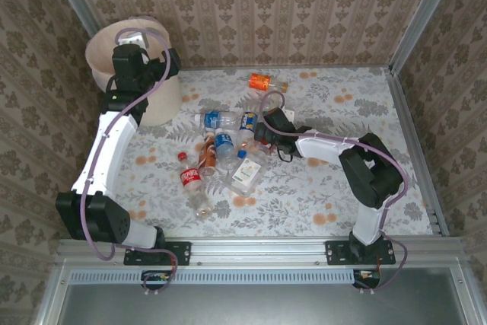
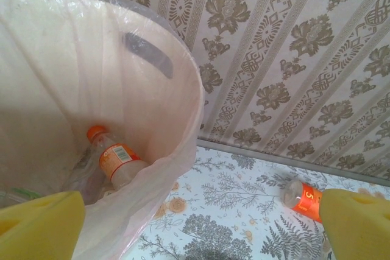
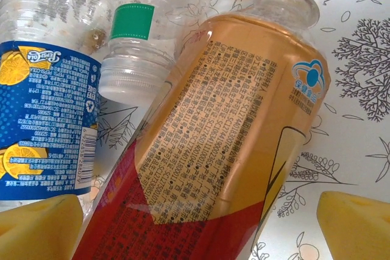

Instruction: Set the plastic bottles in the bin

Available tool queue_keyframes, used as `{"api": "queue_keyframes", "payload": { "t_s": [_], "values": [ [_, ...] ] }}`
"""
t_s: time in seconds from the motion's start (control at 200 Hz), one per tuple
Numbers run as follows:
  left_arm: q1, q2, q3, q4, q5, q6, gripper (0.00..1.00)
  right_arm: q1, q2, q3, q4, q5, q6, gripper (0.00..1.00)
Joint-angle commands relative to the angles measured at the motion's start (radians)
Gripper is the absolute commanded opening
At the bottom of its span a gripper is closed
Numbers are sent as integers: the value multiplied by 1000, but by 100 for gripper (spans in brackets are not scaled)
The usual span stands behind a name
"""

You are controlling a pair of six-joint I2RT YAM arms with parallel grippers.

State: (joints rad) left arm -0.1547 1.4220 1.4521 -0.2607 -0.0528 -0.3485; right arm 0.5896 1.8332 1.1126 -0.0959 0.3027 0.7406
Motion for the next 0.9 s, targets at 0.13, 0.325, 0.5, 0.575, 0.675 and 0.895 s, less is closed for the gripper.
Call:
{"api": "queue_keyframes", "payload": {
  "t_s": [0.13, 0.325, 0.5, 0.575, 0.675, 0.895],
  "values": [
    [10, -6, -22, -7, -2, -39, 100, -21, -54, -38, -141, 5, -112, 100],
    [10, 13, -30, -2, 19, -69, 100, -40, -93, -64, -139, -63, -144, 99],
    [10, 22, -28, -3, 29, -73, 100, -39, -81, -48, -94, -114, -140, 100],
    [10, 22, -27, -9, 24, -69, 100, -39, -47, -34, -107, -95, -153, 100],
    [10, 18, -28, -15, 20, -67, 100, -40, -13, -33, -112, -81, -177, 99],
    [9, 18, -26, -17, 35, -71, 100, -42, -19, -76, -65, -38, -237, 83]
  ]
}}
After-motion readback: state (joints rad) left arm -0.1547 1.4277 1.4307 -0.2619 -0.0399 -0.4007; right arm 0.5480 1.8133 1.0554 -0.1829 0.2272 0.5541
